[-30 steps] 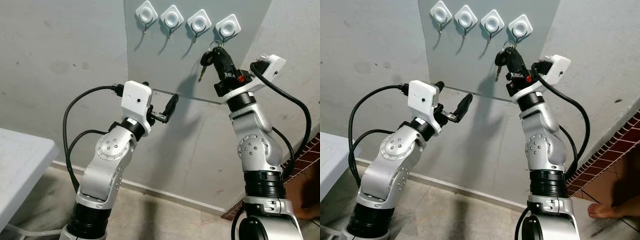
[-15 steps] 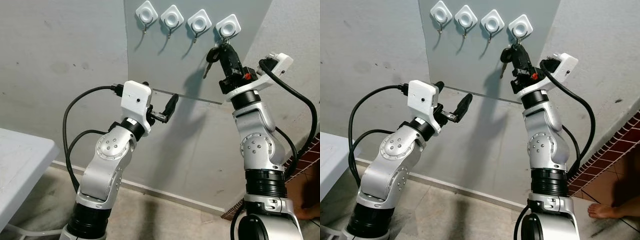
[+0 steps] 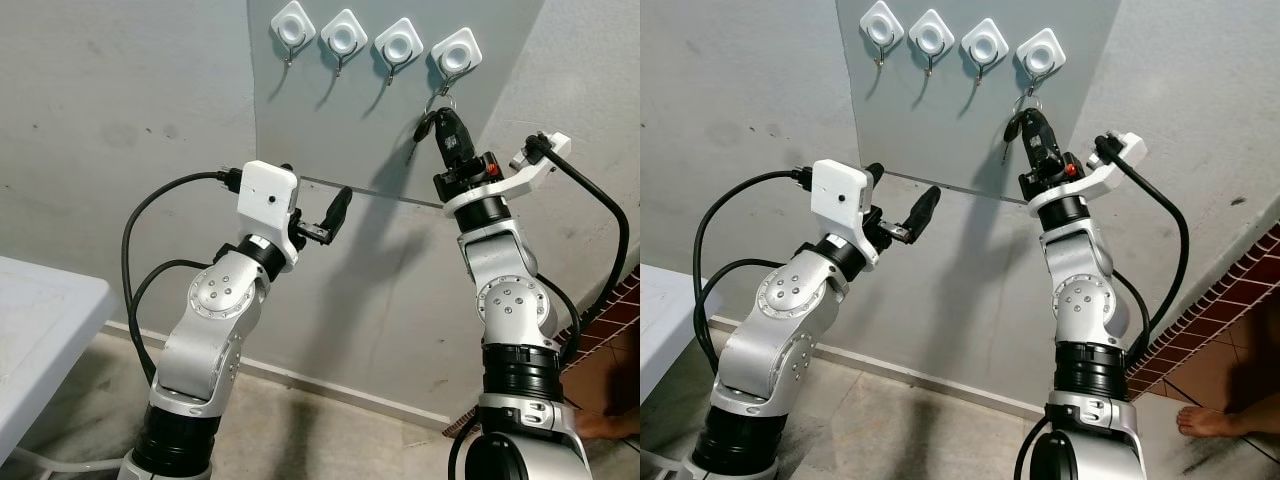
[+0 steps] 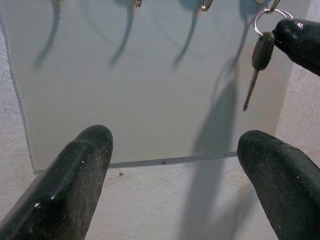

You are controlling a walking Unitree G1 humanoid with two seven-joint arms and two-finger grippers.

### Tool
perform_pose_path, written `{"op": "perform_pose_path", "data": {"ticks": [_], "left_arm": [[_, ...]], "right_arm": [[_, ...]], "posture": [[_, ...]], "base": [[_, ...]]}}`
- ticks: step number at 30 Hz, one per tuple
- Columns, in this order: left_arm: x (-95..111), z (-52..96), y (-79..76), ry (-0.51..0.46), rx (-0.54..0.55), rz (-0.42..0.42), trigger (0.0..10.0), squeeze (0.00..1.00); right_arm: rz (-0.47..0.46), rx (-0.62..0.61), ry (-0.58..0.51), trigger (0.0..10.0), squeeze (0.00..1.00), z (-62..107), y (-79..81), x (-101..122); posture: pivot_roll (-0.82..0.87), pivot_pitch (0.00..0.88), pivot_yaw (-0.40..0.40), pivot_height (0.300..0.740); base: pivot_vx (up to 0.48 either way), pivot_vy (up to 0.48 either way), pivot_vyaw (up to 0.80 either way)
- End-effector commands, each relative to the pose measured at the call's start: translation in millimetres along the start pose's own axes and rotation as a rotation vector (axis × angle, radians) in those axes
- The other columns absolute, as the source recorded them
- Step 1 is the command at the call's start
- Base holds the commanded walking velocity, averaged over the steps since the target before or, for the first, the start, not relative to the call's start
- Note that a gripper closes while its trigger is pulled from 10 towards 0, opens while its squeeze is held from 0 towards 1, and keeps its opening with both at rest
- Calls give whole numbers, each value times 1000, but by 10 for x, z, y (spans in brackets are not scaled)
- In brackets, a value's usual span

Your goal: Hang keys on a hook

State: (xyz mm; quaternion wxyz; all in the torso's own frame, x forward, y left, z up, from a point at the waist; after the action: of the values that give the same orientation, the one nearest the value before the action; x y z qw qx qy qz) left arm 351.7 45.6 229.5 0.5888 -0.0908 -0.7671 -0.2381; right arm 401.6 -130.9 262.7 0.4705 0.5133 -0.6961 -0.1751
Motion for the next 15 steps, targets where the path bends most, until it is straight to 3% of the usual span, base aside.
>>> {"op": "perform_pose_path", "data": {"ticks": [1,2,3,4,11,15], "left_arm": [[53,2,3,-13,3,5,10000,0],[54,1,20,-13,10,6,10000,0],[53,2,31,-13,15,11,10000,0],[50,4,42,-13,21,24,10000,0],[-33,22,98,18,61,63,10000,0],[-92,38,159,34,98,108,10000,0]], "right_arm": [[-7,-43,29,10000,0,70,-114,-83],[-6,-34,37,10000,627,94,-108,-111],[-2,-36,42,10000,627,103,-113,-122],[1,-33,42,10000,1000,111,-112,-126],[105,-25,62,10000,1000,166,-115,-154],[234,-39,71,10000,1000,227,-158,-184]], "posture": [[49,50,-41,740],[49,50,-41,740],[49,50,-41,740],[46,51,-38,740],[44,61,-39,740],[41,58,-37,740]], "base": [[0,0,0],[0,0,0],[0,0,0],[0,0,0],[0,0,0],[0,0,0]]}}
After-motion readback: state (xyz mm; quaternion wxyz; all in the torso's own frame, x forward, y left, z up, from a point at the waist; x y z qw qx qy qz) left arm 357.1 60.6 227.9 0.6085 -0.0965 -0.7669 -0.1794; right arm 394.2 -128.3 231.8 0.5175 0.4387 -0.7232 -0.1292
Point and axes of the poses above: a point about 5 cm out from each wrist's last joint towards the gripper, its own z axis pointing back from the gripper into the wrist, its own x axis along the axis of the wrist's last joint, y = z × x, the point moved 6 cm from there along -z, pointing out of the wrist towards the gripper, and after that the axes turned 12 degrees about -z, right-handed, at the moved point
